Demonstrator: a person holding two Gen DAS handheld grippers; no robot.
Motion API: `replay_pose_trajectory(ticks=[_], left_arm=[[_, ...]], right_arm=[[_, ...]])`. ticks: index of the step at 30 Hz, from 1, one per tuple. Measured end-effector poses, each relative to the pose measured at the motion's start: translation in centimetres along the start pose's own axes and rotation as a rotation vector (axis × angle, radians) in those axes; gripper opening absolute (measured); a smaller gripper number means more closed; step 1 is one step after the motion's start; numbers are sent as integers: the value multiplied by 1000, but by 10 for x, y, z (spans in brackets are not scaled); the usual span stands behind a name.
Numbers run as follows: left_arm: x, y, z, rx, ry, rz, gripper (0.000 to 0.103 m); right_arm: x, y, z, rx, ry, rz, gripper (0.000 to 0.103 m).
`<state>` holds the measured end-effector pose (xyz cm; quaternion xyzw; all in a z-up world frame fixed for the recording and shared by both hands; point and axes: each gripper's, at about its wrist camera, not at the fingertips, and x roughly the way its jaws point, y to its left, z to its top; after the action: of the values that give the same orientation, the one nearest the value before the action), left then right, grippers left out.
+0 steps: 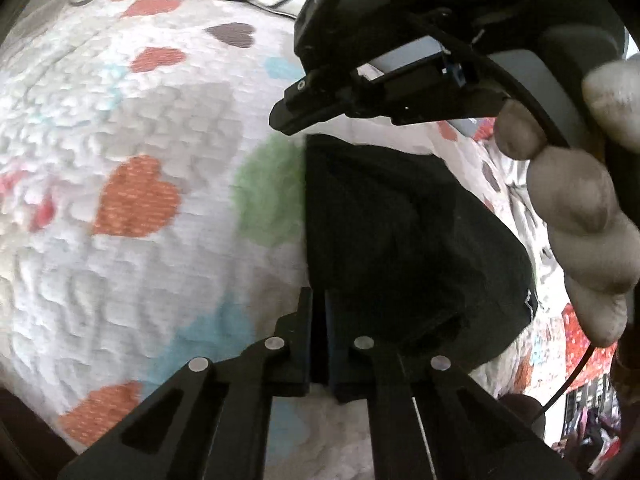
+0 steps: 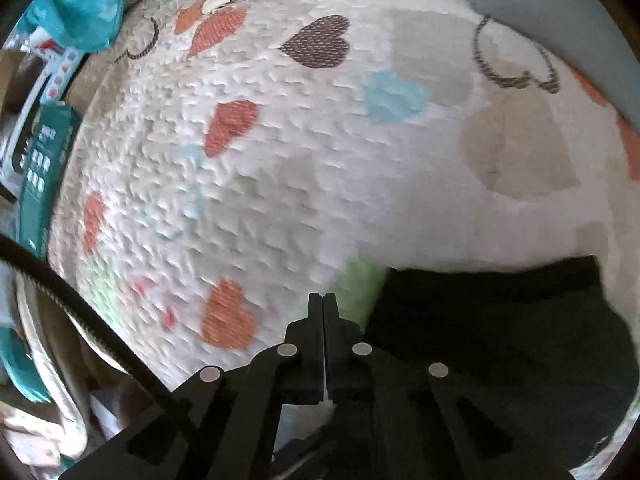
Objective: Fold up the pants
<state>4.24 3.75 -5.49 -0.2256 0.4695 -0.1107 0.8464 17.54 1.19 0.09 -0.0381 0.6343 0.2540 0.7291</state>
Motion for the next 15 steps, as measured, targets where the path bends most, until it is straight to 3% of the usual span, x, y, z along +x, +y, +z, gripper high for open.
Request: replay_pose_trajectory(ticks=[2, 5, 8, 12, 15], left_arm=[[0, 10, 1, -32, 20, -23, 5], [-13, 25, -1, -68, 18, -82, 5], [-29, 30, 0, -53, -14, -78, 5], [-42, 18, 9, -10, -45, -72, 10], [-28, 0, 20, 21, -32, -64, 20]], right_arm=[[5, 1, 6, 20, 3, -7, 3], [8, -19, 5, 62, -2, 7, 13], [-10, -66, -8, 146, -86, 123, 18], [-55, -122, -63, 223, -262, 236, 24], [-62, -146, -110, 246, -272, 303, 24]])
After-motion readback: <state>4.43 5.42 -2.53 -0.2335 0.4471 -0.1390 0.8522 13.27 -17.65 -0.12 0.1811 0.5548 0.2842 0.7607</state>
